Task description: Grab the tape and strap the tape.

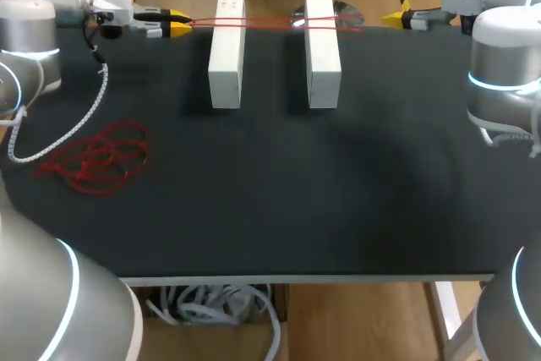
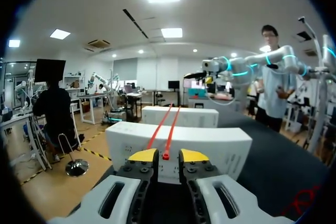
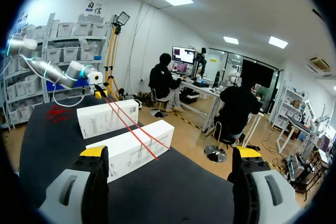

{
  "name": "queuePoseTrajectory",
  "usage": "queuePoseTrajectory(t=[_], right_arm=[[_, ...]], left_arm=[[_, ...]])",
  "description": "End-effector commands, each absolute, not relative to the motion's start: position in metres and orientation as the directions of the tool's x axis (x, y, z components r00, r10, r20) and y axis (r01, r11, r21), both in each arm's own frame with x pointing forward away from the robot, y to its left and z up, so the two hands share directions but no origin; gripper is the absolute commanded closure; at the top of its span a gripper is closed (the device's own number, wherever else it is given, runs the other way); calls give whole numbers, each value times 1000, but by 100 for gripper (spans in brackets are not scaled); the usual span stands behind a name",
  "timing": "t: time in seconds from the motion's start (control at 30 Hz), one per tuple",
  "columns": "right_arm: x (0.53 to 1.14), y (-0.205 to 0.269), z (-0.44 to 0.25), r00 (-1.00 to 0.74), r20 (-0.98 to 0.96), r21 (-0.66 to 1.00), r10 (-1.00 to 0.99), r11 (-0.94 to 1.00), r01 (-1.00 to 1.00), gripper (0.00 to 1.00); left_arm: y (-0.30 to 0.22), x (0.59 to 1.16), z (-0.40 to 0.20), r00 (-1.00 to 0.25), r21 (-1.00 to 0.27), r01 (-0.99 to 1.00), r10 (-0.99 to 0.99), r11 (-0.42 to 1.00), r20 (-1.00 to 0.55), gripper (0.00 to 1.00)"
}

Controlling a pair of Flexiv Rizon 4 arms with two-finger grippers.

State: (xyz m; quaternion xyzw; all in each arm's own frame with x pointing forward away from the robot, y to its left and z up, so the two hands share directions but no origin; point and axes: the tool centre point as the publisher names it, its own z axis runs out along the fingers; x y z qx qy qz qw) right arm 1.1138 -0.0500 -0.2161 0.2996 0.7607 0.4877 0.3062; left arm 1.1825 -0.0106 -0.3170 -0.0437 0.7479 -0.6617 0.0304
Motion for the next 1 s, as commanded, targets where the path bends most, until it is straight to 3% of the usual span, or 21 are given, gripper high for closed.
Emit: queuePoseTrajectory(t=[0.03, 0.6, 0.73, 0.8, 1.0], right_arm=[[1114, -50, -216, -633, -174, 925, 754, 345, 157, 0], [1114, -50, -216, -633, -174, 925, 754, 345, 157, 0], [1114, -50, -216, -633, -174, 925, 754, 345, 157, 0], [1114, -50, -216, -633, -174, 925, 754, 345, 157, 0], [1114, -50, -216, -633, -174, 925, 754, 345, 157, 0]], left_arm=[[-10, 1192, -325, -999, -993, -32, 18, 111, 35, 82], [-14, 1195, -327, -999, -994, -40, 22, 107, 42, 82], [-15, 1194, -328, -999, -993, -44, 25, 106, 46, 87], [-15, 1194, -328, -999, -993, -46, 24, 106, 49, 100], [-13, 1192, -328, -999, -993, -46, 22, 107, 48, 100]])
